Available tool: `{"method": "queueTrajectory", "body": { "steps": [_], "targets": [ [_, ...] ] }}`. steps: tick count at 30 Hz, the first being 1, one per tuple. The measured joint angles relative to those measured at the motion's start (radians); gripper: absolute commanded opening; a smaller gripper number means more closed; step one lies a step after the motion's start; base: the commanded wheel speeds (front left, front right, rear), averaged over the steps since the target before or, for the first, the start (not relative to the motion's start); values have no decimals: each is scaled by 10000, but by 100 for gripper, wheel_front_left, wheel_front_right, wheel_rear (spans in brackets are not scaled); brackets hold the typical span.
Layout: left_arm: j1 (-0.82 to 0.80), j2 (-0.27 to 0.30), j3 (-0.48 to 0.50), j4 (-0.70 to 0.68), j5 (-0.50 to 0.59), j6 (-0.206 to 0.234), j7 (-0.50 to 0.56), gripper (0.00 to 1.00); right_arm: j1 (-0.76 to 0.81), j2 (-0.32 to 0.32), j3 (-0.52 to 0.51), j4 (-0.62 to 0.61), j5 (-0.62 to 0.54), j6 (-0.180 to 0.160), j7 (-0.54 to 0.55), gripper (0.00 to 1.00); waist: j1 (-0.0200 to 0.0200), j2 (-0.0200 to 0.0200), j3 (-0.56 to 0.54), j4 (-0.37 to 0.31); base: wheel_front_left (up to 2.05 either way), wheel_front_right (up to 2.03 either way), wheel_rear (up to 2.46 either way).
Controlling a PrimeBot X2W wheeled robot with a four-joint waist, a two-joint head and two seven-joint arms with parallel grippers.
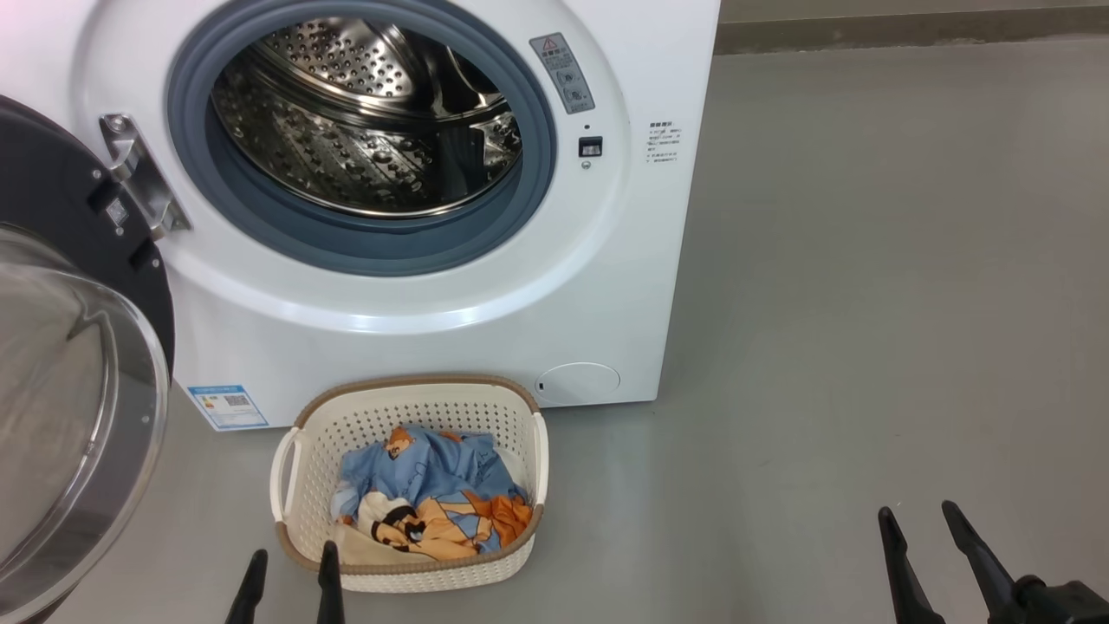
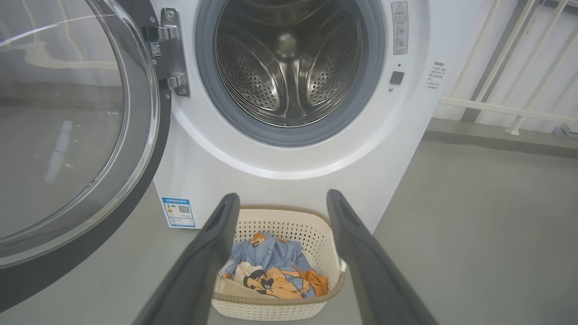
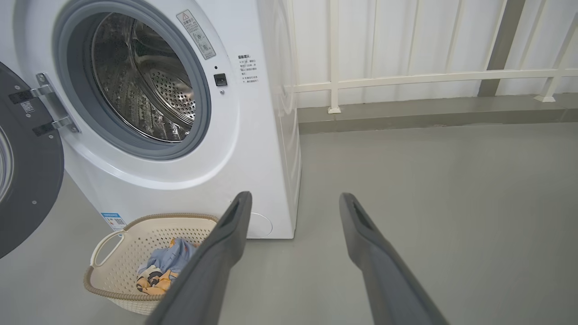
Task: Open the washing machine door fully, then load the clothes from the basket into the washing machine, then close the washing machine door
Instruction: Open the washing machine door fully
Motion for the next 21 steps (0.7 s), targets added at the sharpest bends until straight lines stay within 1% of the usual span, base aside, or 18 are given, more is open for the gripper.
{"method": "queueTrajectory", "body": {
  "steps": [21],
  "targets": [
    [90, 6, 52, -136, 184, -17, 0, 100, 97, 73, -107, 194, 0, 0, 0, 100, 0, 0, 14, 219, 0, 0, 0]
  ]
}}
